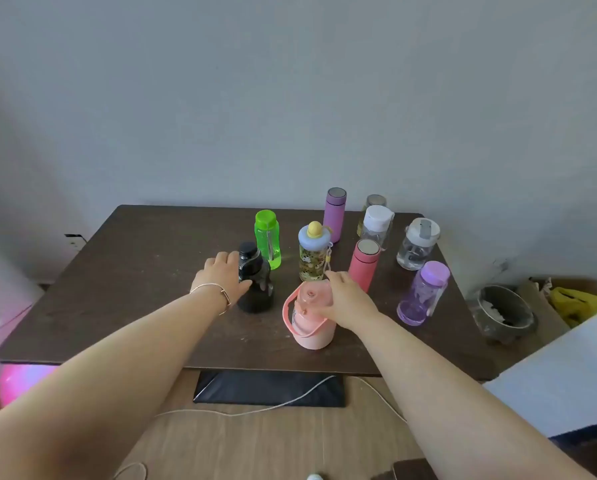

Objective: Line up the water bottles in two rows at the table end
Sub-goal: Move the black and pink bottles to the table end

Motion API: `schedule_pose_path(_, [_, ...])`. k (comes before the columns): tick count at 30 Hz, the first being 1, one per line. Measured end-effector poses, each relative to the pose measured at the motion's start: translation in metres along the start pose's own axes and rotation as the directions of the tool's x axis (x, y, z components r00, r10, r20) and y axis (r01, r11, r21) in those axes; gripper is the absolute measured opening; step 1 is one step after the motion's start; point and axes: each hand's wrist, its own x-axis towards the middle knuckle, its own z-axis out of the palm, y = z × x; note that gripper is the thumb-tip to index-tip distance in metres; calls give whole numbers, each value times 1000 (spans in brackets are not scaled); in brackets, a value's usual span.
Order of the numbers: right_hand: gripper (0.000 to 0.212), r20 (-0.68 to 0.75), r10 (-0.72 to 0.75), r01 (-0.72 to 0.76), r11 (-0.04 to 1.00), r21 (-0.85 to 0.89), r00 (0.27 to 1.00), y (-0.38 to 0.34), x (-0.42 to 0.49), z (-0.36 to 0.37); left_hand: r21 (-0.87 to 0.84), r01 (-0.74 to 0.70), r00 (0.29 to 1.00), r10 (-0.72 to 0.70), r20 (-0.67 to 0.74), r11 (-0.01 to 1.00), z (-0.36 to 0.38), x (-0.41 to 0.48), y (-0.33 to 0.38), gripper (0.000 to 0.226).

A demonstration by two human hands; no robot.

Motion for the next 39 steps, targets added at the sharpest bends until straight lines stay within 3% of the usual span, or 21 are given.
schedule_pose_path(6, [94, 56, -50, 47, 997, 62, 997, 22, 19, 19, -263, 239, 971, -233, 54, 935, 12, 32, 15, 76])
schedule_pose_path(12, [87, 67, -106, 97, 986, 133, 992, 38, 32, 30, -445, 359, 930, -354, 97, 820, 27, 53, 17, 79])
schedule_pose_path(28, [85, 23, -137, 134, 986, 99, 990, 31, 49, 32, -623, 378, 901, -427, 77, 685, 37, 55, 12, 71])
schedule_pose_path(39, [76, -7, -175, 175, 982, 68, 985, -66, 99, 42, -673, 368, 889, -454, 53, 641, 15, 41, -72, 68])
